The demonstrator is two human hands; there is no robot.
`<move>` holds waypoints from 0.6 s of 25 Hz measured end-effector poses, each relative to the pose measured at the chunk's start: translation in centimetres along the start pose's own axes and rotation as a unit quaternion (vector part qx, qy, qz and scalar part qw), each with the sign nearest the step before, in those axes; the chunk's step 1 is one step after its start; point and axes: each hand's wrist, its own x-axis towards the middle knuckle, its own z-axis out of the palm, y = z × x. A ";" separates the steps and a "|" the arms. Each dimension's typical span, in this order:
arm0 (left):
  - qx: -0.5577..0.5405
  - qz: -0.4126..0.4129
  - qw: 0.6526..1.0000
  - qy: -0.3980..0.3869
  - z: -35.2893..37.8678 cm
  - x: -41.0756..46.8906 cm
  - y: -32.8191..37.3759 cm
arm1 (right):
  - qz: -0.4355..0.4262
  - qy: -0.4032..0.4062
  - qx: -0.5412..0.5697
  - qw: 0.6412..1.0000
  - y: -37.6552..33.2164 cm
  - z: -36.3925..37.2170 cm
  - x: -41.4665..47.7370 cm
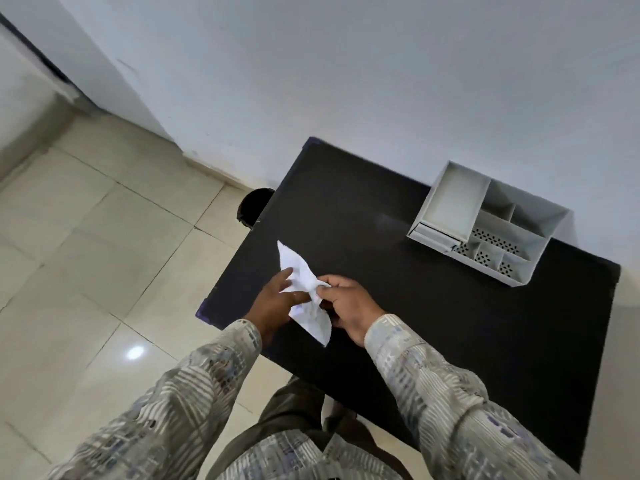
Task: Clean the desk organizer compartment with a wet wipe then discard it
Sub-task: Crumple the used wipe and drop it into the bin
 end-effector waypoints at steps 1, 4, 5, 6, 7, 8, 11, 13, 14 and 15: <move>-0.092 -0.002 0.993 -0.076 -0.3 -1.6 0.3 | -0.004 -0.041 0.048 0.998 -1.0 0.2 -1.4; -0.209 0.045 0.952 -0.219 -1.4 -7.6 2.4 | -0.029 -0.139 0.132 0.981 -3.5 1.5 -5.8; -0.215 0.070 0.951 -0.212 -1.8 -9.4 3.1 | -0.042 -0.153 0.128 0.979 -4.1 2.2 -7.1; -0.205 0.096 0.958 -0.173 -2.4 -10.8 3.6 | -0.057 -0.160 0.114 0.979 -4.7 3.0 -8.3; -0.186 0.119 0.968 -0.120 -2.9 -12.1 4.0 | -0.081 -0.157 0.086 0.981 -5.3 3.6 -9.4; -0.154 0.136 0.977 -0.051 -3.4 -12.9 4.3 | -0.113 -0.138 0.042 0.983 -5.9 4.1 -10.2; -0.154 0.159 0.972 0.079 -6.4 -15.7 3.9 | -0.222 -0.040 -0.123 0.967 -7.0 5.9 -12.4; -0.263 0.177 0.948 0.016 -8.6 -17.6 3.7 | -0.260 -0.010 -0.187 0.947 -7.7 7.2 -13.5; -0.328 0.190 0.925 -0.027 -9.4 -18.5 3.6 | -0.265 -0.028 -0.215 0.940 -8.0 8.2 -14.0; -0.374 0.200 0.903 -0.064 -10.1 -19.3 3.8 | -0.263 -0.060 -0.232 0.934 -8.2 9.3 -14.3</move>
